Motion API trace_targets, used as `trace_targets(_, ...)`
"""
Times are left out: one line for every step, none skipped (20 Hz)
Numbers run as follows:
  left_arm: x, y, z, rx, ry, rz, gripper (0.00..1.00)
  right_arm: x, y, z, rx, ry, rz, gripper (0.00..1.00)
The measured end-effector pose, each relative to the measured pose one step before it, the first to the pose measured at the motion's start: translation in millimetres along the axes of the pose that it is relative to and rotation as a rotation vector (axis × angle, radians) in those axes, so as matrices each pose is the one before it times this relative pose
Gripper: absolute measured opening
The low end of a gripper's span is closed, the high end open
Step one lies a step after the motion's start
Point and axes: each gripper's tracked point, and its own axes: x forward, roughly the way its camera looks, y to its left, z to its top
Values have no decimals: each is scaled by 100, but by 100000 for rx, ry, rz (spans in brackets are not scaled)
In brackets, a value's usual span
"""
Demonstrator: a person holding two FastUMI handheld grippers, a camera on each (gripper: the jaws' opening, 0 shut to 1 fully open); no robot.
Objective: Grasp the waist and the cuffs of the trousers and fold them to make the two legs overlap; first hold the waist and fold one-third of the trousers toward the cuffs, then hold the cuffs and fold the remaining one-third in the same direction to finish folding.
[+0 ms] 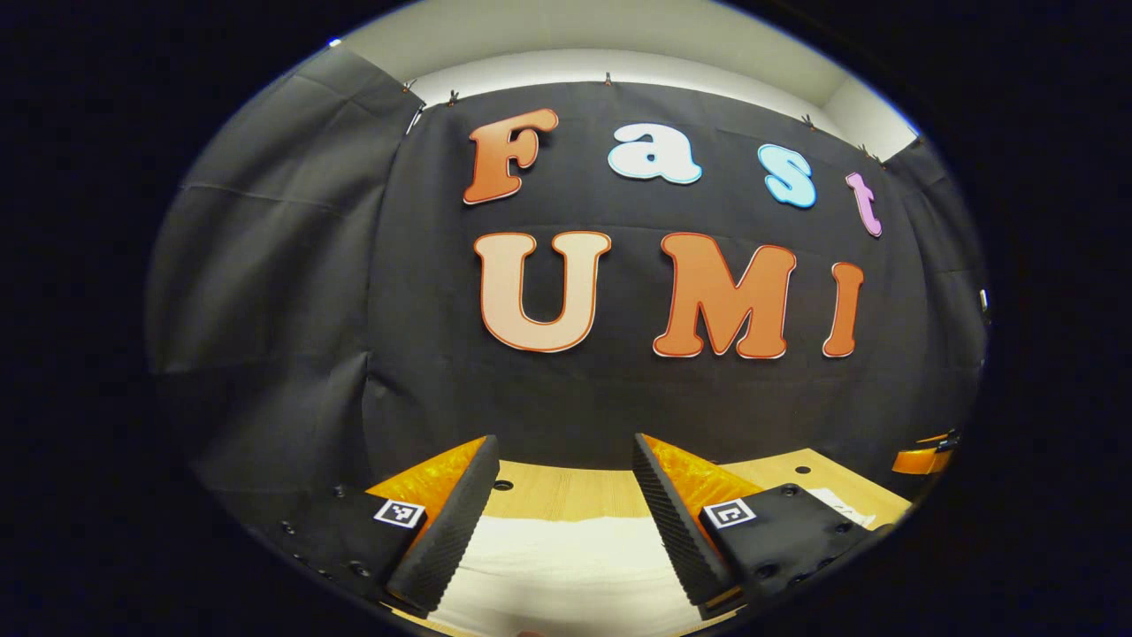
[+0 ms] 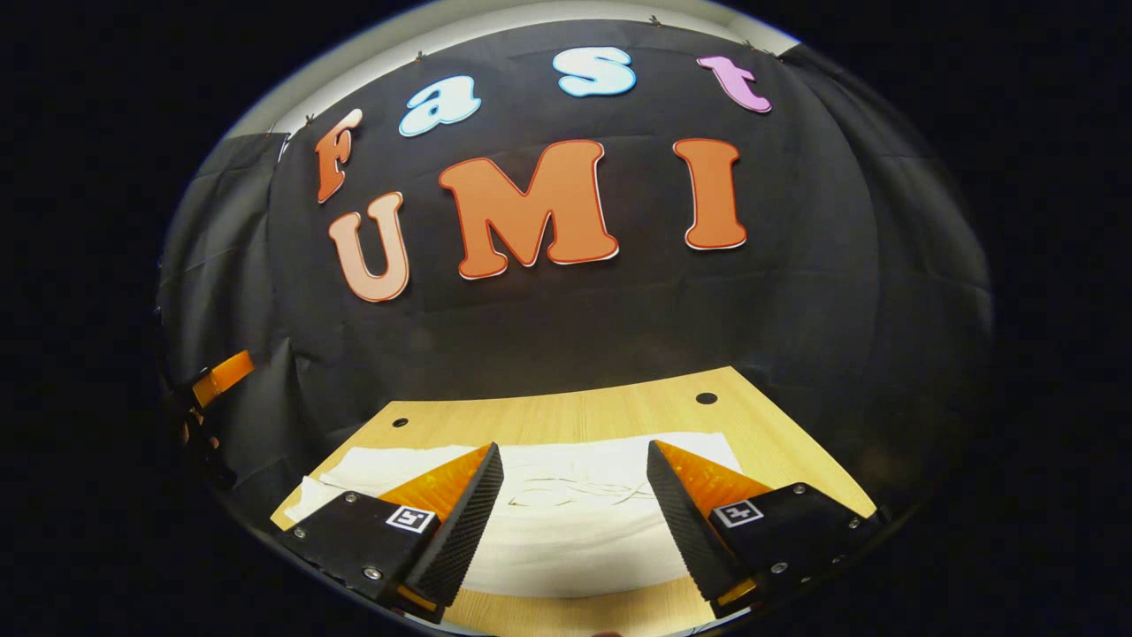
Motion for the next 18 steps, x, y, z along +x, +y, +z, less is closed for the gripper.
trace_targets(-258,-190,-364,-585,927,482,99,400,-478,-210,-351,702,-111,98)
trace_targets(-66,11,-398,-108,606,385,99,288,-250,-134,786,1091,378,98)
trace_targets(125,48,60,632,75,629,99,241,20,-31,1390,833,813,98)
trace_targets(231,292,152,1187,-278,1275,99,183,-3,101,1216,217,388,98)
trace_targets(479,313,272,932,-316,1029,99,153,-241,3,878,-148,-700,98)
trace_targets(399,308,189,265,-294,1291,99,162,-326,63,646,-9,-1302,99)
trace_targets(584,139,304,-338,237,-371,99,149,-217,-63,978,14,-643,99)
trace_targets(523,117,-77,-544,35,-326,99,101,-220,-177,1675,570,-572,99)
trace_targets(619,108,15,-557,119,-234,99,175,-404,-424,2536,1467,-1050,99)
trace_targets(346,278,-384,-437,697,-4,100,189,-367,-545,3980,2443,-702,99)
trace_targets(261,59,-124,-102,329,-247,99,175,-59,-563,5462,2577,378,98)
trace_targets(360,7,-230,305,3,-539,99,219,-82,-446,5970,2517,284,98)
trace_targets(362,27,-123,702,324,-296,99,237,-479,-558,5580,1915,-686,98)
trace_targets(276,94,-388,894,756,27,99,231,-681,-467,4854,1566,-1348,98)
trace_targets(299,112,85,1565,337,296,100,20,-701,-830,4408,1941,-1563,98)
trace_targets(185,5,14,1487,-477,-230,99,252,-641,-534,4605,2138,-1089,98)
trace_targets(-34,-114,-21,1066,-400,-762,99,303,-738,-533,5331,2286,-1111,98)
trace_targets(-84,-25,-219,831,153,-734,99,393,-715,-684,5946,2772,-912,98)
